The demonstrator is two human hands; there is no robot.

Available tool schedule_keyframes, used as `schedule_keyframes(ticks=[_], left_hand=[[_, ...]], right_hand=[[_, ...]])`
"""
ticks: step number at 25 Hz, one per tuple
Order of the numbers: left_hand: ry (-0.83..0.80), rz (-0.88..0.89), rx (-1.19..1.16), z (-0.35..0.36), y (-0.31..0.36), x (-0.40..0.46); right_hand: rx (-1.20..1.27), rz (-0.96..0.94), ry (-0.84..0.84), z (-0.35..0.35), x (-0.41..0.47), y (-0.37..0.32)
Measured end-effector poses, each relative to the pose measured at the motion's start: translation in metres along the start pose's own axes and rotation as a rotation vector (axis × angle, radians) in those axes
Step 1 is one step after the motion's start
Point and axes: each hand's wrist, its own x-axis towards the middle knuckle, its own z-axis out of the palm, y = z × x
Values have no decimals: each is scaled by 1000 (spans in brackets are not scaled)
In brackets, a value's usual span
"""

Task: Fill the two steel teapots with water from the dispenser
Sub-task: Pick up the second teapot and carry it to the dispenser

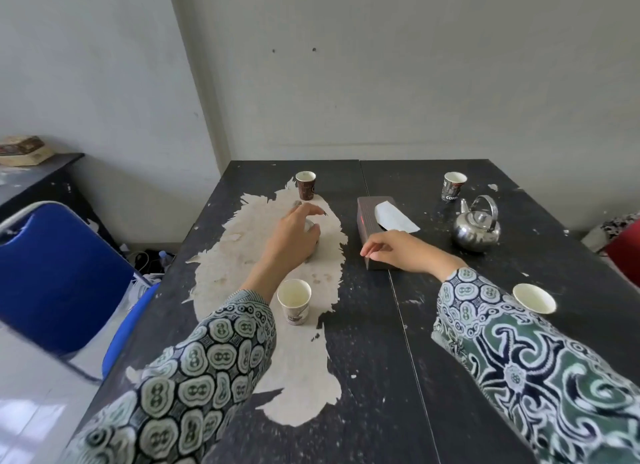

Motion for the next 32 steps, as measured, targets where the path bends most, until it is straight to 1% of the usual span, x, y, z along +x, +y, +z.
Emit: schedule_keyframes(ticks=[3, 5, 9, 13, 16, 19, 21, 24, 26, 28, 32], left_hand=[[20, 46, -3, 9, 11, -9], [-6, 59, 6, 17, 23, -12], [-8, 73, 27, 40, 50, -9], [-21, 60, 0, 90, 69, -4], [20, 33, 10, 134, 79, 8], [44, 0, 1, 180, 91, 20], [44, -7, 7, 212, 96, 27], [-16, -41, 30, 253, 93, 36], [-57, -104, 39, 280, 80, 43], [-101, -173, 76, 300, 61, 47], [-240, -305, 132, 335, 25, 49]], right_hand=[[28, 0, 51, -7, -24, 3], [34, 10, 97, -12, -39, 9], [98, 42, 233, -22, -61, 36], [136, 57, 308, -48, -70, 84], [196, 64, 355, -71, -63, 128], [234, 117, 367, -91, -57, 180], [275, 175, 413, -104, -53, 214], [351, 260, 512, -119, -45, 259], [411, 327, 550, -122, -33, 288], [444, 375, 547, -120, -19, 309], [418, 419, 531, -121, 16, 332]])
